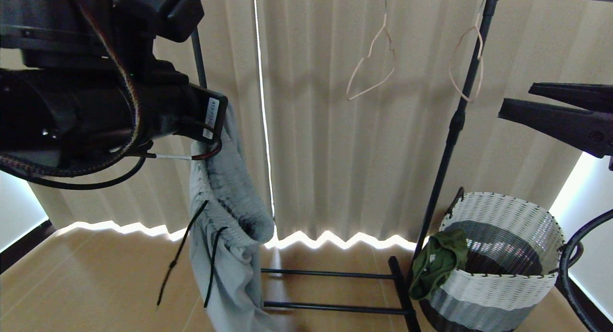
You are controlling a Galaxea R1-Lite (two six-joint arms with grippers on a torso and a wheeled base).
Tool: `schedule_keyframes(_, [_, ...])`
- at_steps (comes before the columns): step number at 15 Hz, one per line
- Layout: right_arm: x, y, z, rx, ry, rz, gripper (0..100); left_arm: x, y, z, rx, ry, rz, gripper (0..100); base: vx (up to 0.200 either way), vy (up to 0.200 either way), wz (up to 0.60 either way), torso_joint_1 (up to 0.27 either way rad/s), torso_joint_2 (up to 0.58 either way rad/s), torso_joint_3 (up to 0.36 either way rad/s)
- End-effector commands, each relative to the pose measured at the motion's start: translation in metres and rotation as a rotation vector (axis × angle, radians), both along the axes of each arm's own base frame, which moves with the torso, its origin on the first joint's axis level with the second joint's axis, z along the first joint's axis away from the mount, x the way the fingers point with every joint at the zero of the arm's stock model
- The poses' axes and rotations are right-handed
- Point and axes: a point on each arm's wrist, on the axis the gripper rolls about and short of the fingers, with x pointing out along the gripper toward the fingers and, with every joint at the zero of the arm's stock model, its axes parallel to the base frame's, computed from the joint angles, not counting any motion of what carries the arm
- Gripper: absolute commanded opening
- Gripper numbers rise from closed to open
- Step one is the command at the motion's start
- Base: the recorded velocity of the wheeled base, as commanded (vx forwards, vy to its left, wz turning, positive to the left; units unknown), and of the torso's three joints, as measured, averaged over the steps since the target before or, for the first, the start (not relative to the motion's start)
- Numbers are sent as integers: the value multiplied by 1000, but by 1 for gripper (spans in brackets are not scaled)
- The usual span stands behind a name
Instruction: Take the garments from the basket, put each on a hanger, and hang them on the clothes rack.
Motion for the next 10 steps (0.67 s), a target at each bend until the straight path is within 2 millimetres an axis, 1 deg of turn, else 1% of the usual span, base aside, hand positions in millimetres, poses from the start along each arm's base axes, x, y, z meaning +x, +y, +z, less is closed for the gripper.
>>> schedule_keyframes(1, [0, -14, -10, -53, 0, -128, 100, -27, 26, -11, 28, 22, 12, 0, 0, 0, 0, 0, 0, 0])
schedule_keyframes(2, [-1, -16, -14, -80, 3, -159, 100, -33, 33, -15, 33, 29, 13, 0, 0, 0, 0, 0, 0, 0])
schedule_keyframes(3, [-9, -22, -25, -139, 21, -253, 100, -47, 48, -27, 48, 50, 33, 0, 0, 0, 0, 0, 0, 0])
schedule_keyframes(4, [-13, -26, -35, -167, 44, -314, 100, -59, 60, -33, 48, 52, 48, 0, 0, 0, 0, 0, 0, 0])
schedule_keyframes(5, [-17, -28, -46, -178, 64, -344, 100, -66, 69, -39, 42, 59, 56, 0, 0, 0, 0, 0, 0, 0])
schedule_keyframes(7, [-22, -29, -57, -186, 80, -355, 100, -69, 79, -48, 35, 82, 55, 0, 0, 0, 0, 0, 0, 0])
schedule_keyframes(8, [-21, -32, -65, -191, 96, -377, 100, -68, 89, -52, 24, 101, 59, 0, 0, 0, 0, 0, 0, 0])
schedule_keyframes(10, [-18, -35, -74, -176, 61, -403, 100, -65, 98, -55, 0, 107, 62, 0, 0, 0, 0, 0, 0, 0])
